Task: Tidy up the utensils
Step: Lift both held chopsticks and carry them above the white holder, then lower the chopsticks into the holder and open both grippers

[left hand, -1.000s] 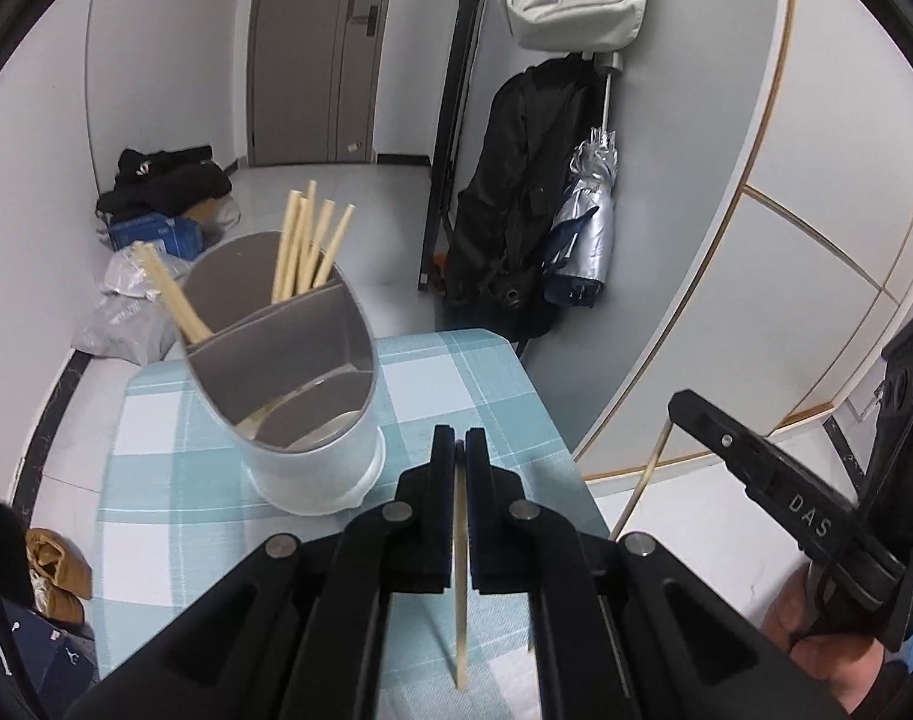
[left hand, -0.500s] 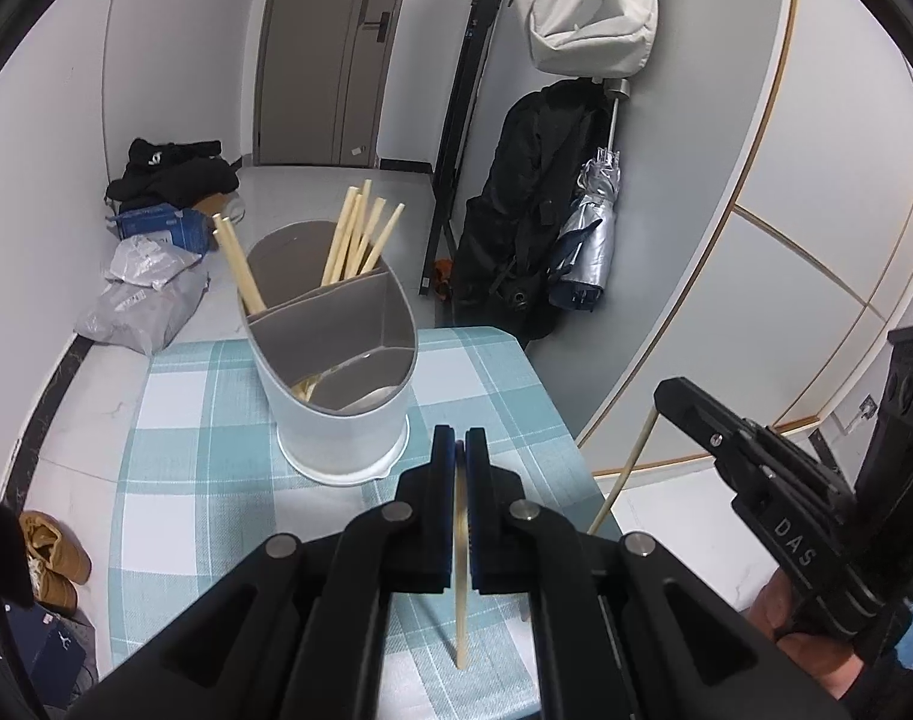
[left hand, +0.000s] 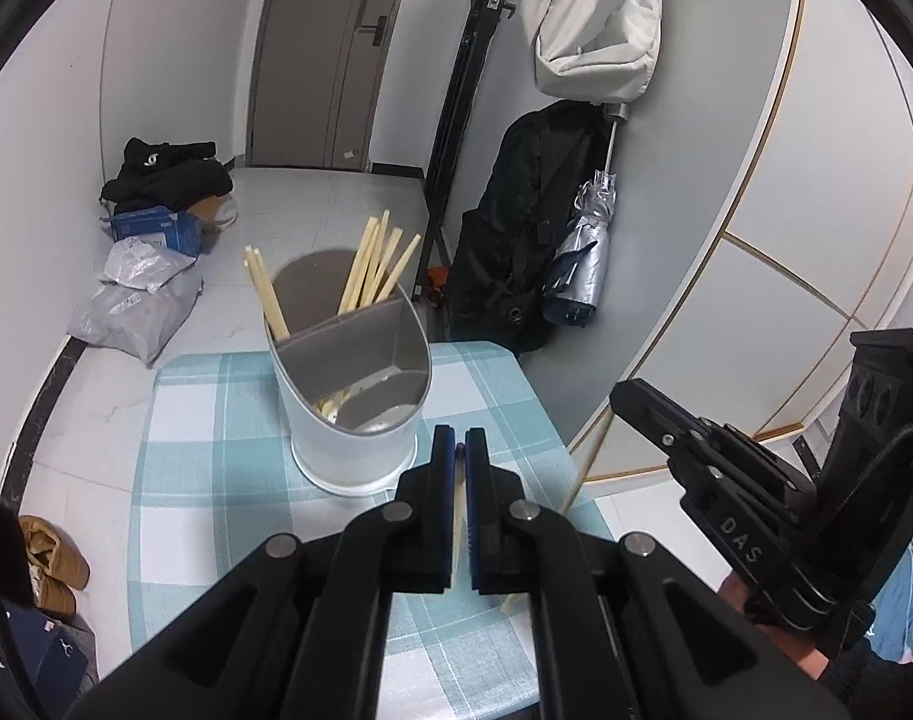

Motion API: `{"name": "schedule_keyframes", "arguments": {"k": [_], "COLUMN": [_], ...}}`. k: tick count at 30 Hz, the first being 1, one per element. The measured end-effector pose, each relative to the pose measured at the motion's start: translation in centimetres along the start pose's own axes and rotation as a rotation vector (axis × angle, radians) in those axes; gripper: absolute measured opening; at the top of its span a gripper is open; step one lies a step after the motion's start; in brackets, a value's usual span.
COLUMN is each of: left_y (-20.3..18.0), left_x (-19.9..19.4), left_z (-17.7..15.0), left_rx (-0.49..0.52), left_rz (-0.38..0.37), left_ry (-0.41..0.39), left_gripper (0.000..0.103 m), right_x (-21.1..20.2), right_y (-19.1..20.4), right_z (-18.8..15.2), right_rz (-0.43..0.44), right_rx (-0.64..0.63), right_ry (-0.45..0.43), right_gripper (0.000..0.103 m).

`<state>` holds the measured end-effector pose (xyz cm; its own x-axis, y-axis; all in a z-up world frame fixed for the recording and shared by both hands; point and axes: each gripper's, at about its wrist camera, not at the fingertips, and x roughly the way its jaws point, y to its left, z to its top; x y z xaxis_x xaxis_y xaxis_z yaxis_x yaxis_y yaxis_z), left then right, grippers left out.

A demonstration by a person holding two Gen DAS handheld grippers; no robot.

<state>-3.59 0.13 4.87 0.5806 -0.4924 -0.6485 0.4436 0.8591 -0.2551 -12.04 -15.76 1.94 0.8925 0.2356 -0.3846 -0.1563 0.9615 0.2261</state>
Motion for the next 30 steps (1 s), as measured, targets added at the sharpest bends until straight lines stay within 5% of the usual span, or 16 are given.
{"name": "schedule_keyframes", "arguments": {"k": [18,30], "left_y": [0.1,0.5], "left_x": [-2.1,-4.7], "left_z": [4.5,9.9], "left_rx": [0.02,0.062], "left_rz": [-0.07,-0.069], "left_ry": [-0.022,-0.117], "left_gripper": [0.0,0.0], "right_x": [1.1,0.5], "right_y": [1.6,3.9], "right_z": [3.9,11.0], "right_rz": [0.004,0.04], "right_rx": [-0.045,-0.085], "right_ry": [-0.033,-0.13], "right_gripper": [0.003,0.003]}}
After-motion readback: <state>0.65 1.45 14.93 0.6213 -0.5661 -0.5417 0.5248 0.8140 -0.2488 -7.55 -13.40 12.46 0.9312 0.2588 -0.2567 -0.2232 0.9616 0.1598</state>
